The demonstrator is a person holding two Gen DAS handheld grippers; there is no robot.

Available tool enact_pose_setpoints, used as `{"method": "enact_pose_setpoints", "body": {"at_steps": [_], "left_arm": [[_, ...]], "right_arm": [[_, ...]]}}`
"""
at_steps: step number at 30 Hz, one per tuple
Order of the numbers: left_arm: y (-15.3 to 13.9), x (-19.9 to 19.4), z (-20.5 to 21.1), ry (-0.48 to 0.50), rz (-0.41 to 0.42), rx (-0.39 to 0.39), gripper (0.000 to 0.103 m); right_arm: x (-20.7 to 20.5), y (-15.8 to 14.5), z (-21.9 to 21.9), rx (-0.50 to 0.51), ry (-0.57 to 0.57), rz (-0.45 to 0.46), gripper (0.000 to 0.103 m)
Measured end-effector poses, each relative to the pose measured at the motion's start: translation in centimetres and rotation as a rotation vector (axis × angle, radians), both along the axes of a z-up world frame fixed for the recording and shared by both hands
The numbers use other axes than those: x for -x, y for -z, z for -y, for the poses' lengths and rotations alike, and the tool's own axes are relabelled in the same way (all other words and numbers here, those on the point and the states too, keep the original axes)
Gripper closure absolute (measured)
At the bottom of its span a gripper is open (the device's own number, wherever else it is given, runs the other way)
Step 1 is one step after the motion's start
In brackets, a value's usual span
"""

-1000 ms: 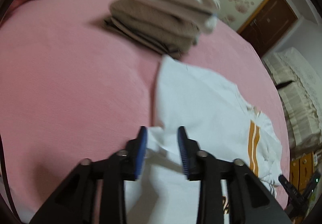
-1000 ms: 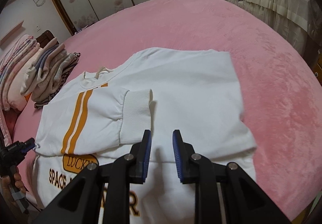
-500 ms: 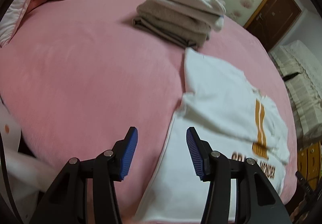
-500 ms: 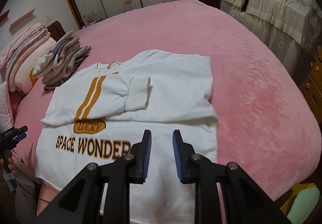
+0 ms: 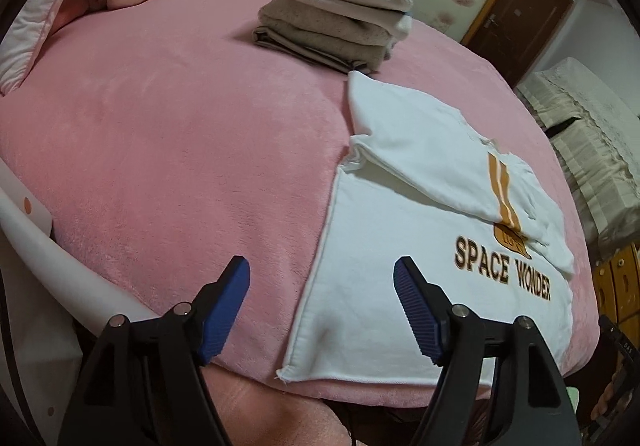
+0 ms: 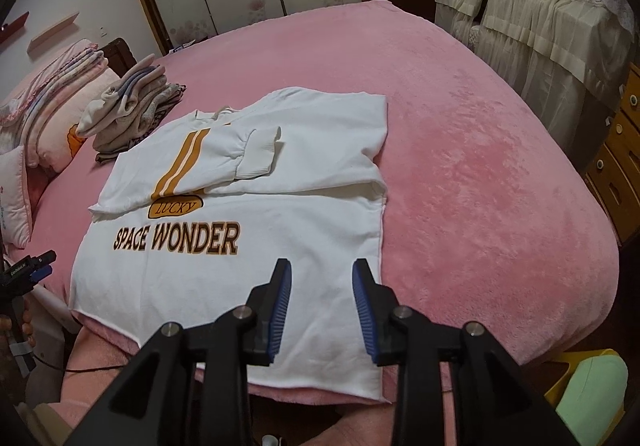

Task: Fold small clothes
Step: 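Move both tools to the sweatshirt hem and grasp it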

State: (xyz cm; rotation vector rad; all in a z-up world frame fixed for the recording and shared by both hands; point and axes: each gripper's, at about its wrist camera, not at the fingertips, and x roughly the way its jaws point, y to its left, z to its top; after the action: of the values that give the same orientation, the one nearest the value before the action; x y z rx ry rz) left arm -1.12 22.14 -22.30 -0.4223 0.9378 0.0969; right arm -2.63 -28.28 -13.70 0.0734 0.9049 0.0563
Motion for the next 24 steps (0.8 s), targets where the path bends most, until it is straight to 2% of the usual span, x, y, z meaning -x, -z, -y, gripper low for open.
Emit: {"method": "enact_pose_setpoints", "body": {"at_steps": [3,8,12,16,24], "left_arm": [[0.3,0.1,0.2,0.012,-0.009,-0.01,0.026],[1.1,0.0,0.5,0.041,-0.038,-0.01,0.026],[1.9,-0.2,1.0,0.074,-0.07,-0.024,0.026],[3.1,-0.3,0.9,0.074,-0.11,0.001,0.026],[4.6,-0.5,1.2,0.091,-0.153,-0.011,0.026]], "right_arm": [[0.5,0.4,0.0,0.021,-0.022,-0.016,0.071],[1.3,2.7,0.7,0.055,-0.011,-0.057,0.071],[1.1,4.9,2.3,-0.007,0.028,-0.127,0.071],[0.9,6.1,3.2,-0.045,0.05,-0.168,0.071],[1.0,7.7,3.6,-0.059,0.045,-0.219,0.071]]}}
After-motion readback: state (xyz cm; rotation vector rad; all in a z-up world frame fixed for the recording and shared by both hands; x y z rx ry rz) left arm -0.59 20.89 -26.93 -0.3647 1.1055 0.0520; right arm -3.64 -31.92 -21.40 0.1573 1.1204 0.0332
